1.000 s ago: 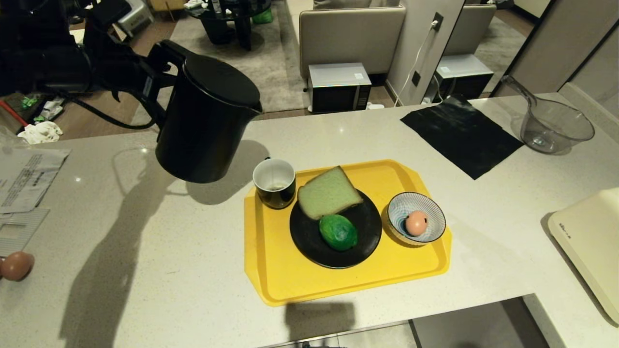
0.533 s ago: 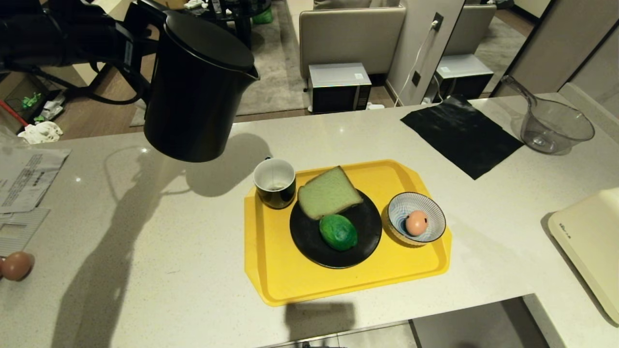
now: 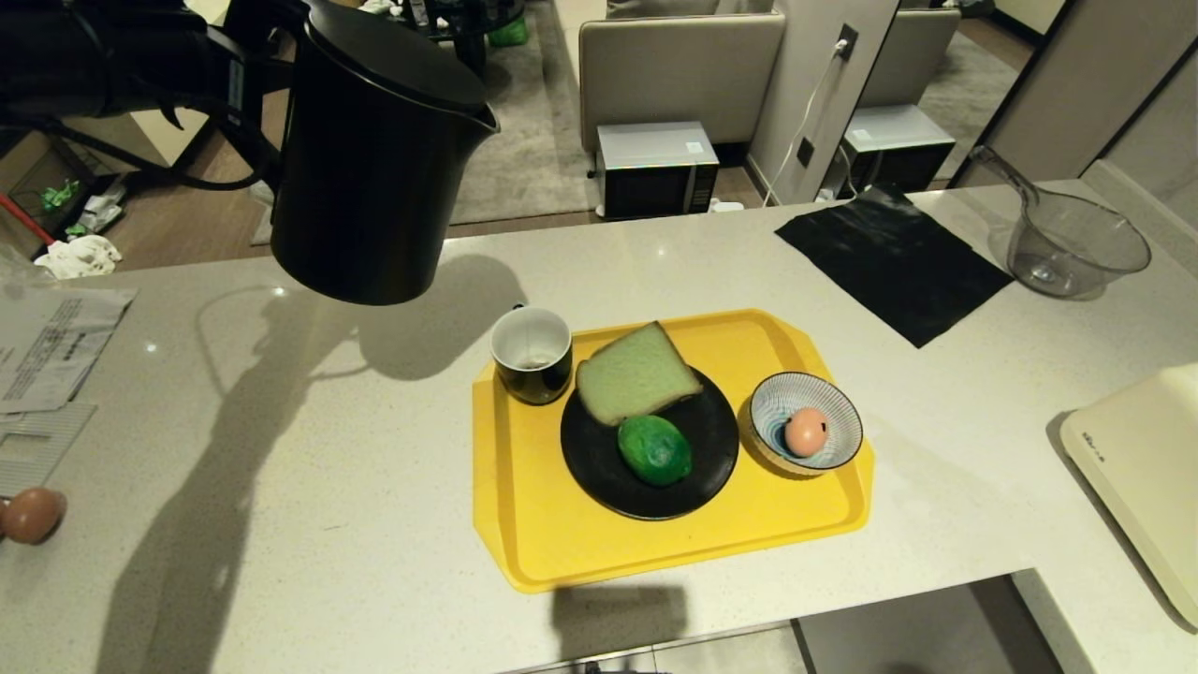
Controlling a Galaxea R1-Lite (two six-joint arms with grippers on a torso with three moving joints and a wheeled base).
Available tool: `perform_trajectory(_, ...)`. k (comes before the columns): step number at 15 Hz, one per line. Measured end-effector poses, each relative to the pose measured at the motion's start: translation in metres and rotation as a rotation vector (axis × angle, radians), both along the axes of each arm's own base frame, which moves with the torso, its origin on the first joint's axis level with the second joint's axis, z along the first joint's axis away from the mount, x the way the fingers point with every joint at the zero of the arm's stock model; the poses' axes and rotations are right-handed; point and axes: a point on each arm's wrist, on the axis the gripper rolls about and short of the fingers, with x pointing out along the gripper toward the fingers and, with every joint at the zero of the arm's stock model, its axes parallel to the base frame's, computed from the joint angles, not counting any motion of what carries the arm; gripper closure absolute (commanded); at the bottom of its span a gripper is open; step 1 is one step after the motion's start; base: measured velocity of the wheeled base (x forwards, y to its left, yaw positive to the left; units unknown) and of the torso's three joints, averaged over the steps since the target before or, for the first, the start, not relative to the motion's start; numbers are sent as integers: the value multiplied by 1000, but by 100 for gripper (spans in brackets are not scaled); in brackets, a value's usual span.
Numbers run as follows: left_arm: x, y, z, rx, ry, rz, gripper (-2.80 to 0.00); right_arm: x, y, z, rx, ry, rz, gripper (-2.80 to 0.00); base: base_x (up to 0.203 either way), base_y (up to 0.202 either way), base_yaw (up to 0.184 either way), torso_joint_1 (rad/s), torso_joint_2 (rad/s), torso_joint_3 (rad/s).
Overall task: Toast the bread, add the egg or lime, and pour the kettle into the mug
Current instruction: Pour water into a cup
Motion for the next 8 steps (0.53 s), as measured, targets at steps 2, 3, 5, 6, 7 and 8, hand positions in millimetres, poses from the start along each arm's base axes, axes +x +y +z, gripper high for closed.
perform_trajectory(2, -3, 4, 2, -35, 3, 8, 0, 0, 0, 0, 0, 0, 0, 0, 0, 0, 0, 0, 0, 0)
perform_trajectory(3, -4, 6, 3, -46, 3, 12, 0, 0, 0, 0, 0, 0, 0, 0, 0, 0, 0, 0, 0, 0)
perform_trajectory(5, -6, 6, 4, -53, 2, 11, 0, 0, 0, 0, 0, 0, 0, 0, 0, 0, 0, 0, 0, 0)
perform_trajectory(6, -7, 6, 5, -53, -1, 10, 0, 0, 0, 0, 0, 0, 0, 0, 0, 0, 0, 0, 0, 0)
perform_trajectory(7, -7, 6, 6, -54, -2, 10, 0, 0, 0, 0, 0, 0, 1, 0, 0, 0, 0, 0, 0, 0)
perform_trajectory(8, -8, 6, 6, -55, -3, 10, 0, 0, 0, 0, 0, 0, 0, 0, 0, 0, 0, 0, 0, 0)
